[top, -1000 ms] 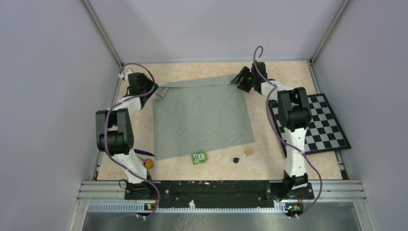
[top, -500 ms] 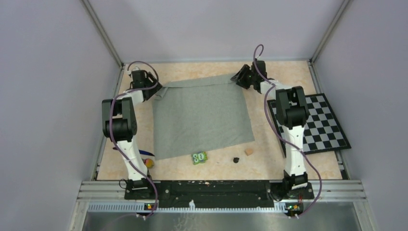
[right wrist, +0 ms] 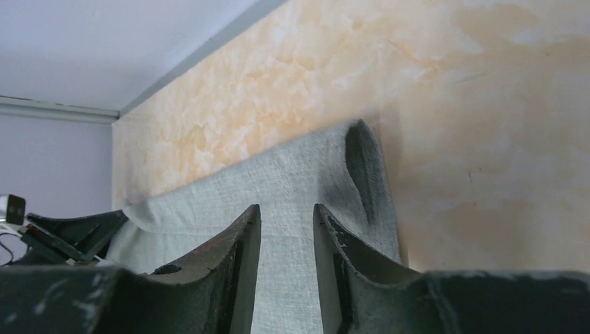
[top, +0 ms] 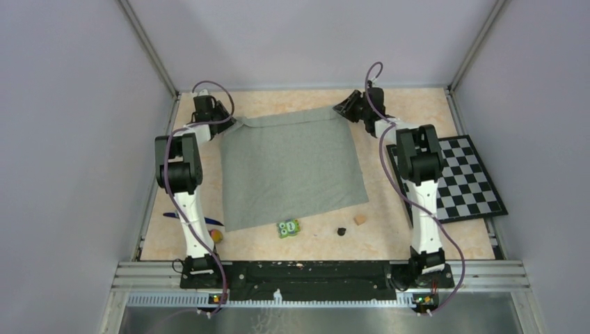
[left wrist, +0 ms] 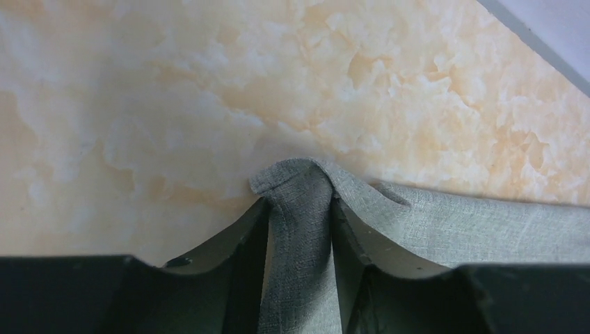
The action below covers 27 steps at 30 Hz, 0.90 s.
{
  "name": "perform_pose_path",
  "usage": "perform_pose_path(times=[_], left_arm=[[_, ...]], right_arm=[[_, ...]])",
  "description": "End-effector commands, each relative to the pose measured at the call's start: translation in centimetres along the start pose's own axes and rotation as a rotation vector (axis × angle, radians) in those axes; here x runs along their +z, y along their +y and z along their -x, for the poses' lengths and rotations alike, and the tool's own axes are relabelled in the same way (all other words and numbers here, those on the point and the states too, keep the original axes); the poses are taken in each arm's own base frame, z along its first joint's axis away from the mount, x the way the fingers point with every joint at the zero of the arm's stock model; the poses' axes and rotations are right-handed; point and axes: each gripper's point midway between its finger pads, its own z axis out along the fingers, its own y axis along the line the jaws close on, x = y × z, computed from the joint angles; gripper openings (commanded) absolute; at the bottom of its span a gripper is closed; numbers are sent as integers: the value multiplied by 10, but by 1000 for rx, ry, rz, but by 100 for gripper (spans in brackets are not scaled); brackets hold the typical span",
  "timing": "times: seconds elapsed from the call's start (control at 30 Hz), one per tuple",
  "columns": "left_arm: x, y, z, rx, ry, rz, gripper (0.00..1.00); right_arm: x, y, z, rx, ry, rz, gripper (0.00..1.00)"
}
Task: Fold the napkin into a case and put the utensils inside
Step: Smooth out the napkin at the center of the board.
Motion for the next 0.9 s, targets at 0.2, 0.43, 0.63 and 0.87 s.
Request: perform_pose_path(times=[0.2, 0.43, 0.63, 0.87], left_arm=[[11, -25, 113, 185, -366, -113, 33], [-14, -8, 148, 175, -351, 52, 81], [-40, -23, 112, 98, -248, -20, 91], [-65, -78, 44, 74, -108, -181, 92]], right_arm=[[45, 110, 50, -51, -291, 408, 34], [39, 125, 52, -162, -194, 200, 51], [2, 86, 29, -205, -44, 59, 64], [-26, 52, 24, -162, -9, 43, 67]])
